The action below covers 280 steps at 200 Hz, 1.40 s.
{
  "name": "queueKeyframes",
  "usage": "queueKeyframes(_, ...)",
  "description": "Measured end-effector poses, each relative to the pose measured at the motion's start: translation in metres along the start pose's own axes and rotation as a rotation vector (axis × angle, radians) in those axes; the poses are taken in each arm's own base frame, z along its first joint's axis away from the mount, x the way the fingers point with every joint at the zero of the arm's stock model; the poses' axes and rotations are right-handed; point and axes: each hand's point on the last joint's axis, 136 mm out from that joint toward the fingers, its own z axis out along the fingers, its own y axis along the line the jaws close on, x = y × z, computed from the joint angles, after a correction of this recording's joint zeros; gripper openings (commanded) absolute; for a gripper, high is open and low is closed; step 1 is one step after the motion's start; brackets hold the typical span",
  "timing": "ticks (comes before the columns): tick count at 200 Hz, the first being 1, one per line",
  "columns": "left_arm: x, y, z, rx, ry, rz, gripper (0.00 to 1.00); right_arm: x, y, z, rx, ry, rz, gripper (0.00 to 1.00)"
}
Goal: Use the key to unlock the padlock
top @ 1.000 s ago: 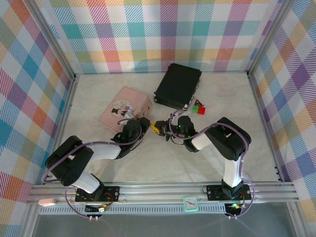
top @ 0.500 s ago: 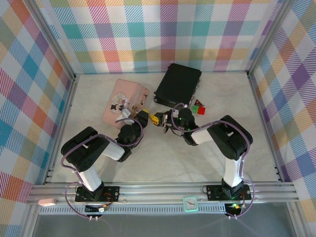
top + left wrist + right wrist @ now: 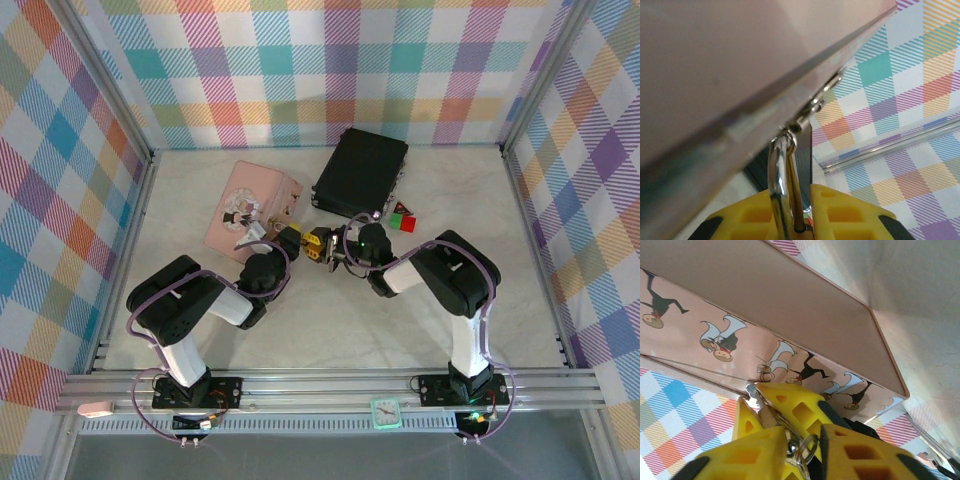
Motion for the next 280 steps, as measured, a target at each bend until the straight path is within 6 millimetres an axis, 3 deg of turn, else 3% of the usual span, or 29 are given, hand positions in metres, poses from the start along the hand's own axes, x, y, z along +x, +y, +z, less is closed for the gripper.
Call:
queueKeyframes(72,0.014,0.018,-0.009,-0.206,0.12,0.0,0.0,-0.004,-0.008,-0.01,0.007,-0.013,-0.121,0.43)
queueKeyframes(102,0.018,0.024,-0.012,-0.271,0.155,0.02,0.0,-0.004,-0.009,-0.018,0.028,-0.027,-0.184,0.39)
queueKeyframes(155,0.026,0.044,-0.02,-0.356,0.194,0.048,0.0,0.012,0.005,-0.021,0.003,0.003,-0.27,0.4)
queueKeyframes(177,0.025,0.044,-0.02,-0.358,0.19,0.045,0.0,0.01,-0.007,-0.027,0.041,-0.015,-0.267,0.39)
queueKeyframes(221,0.026,0.048,-0.021,-0.378,0.19,0.053,0.0,0.013,-0.037,-0.032,0.123,-0.02,-0.242,0.27)
queueKeyframes(260,0.024,0.049,-0.022,-0.382,0.181,0.057,0.0,0.03,-0.041,-0.023,0.123,0.027,-0.26,0.23)
queueKeyframes(280,0.021,0.047,-0.022,-0.38,0.171,0.057,0.0,0.028,-0.043,-0.02,0.114,0.029,-0.25,0.28)
